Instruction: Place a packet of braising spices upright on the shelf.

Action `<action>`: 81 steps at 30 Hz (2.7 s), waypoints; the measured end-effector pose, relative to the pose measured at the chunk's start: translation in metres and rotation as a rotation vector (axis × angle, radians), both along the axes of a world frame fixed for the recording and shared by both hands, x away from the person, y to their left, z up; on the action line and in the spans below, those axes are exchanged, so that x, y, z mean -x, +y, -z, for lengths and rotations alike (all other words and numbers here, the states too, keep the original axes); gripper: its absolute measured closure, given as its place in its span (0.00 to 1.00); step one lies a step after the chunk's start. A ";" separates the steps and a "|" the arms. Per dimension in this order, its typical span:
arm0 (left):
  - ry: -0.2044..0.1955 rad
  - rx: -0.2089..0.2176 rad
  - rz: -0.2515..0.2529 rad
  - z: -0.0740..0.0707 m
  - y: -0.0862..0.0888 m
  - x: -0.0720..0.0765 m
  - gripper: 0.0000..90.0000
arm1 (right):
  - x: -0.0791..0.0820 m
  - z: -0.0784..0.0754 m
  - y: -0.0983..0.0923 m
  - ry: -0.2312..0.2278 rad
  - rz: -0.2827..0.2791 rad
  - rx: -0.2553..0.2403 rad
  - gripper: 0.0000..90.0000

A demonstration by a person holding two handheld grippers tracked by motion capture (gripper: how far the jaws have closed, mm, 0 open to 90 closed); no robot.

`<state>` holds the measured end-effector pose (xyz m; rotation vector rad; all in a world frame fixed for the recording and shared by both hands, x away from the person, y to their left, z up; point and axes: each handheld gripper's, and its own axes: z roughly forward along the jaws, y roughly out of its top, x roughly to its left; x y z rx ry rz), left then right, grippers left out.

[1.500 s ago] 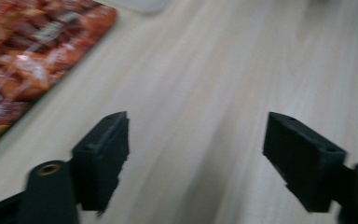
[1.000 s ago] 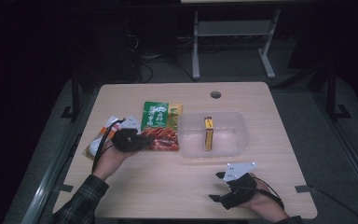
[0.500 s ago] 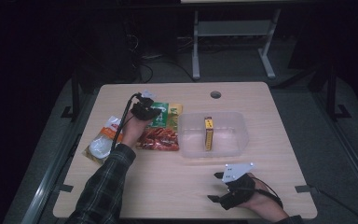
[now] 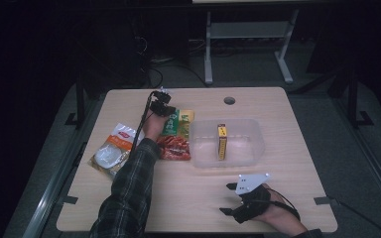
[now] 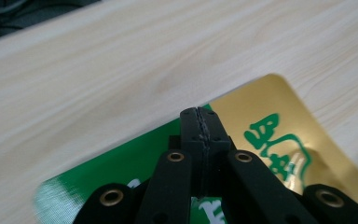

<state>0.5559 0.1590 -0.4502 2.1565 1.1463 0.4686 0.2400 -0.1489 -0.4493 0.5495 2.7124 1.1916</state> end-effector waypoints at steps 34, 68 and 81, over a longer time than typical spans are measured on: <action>0.066 -0.028 0.075 0.011 -0.002 0.014 1.00 | -0.001 0.001 -0.003 0.001 0.009 0.011 0.24; 0.111 0.006 0.231 0.009 0.020 0.103 1.00 | -0.006 0.007 0.007 0.005 -0.009 0.042 0.24; 0.134 0.011 0.283 0.008 0.032 0.141 1.00 | -0.007 0.009 0.024 0.011 -0.043 0.049 0.28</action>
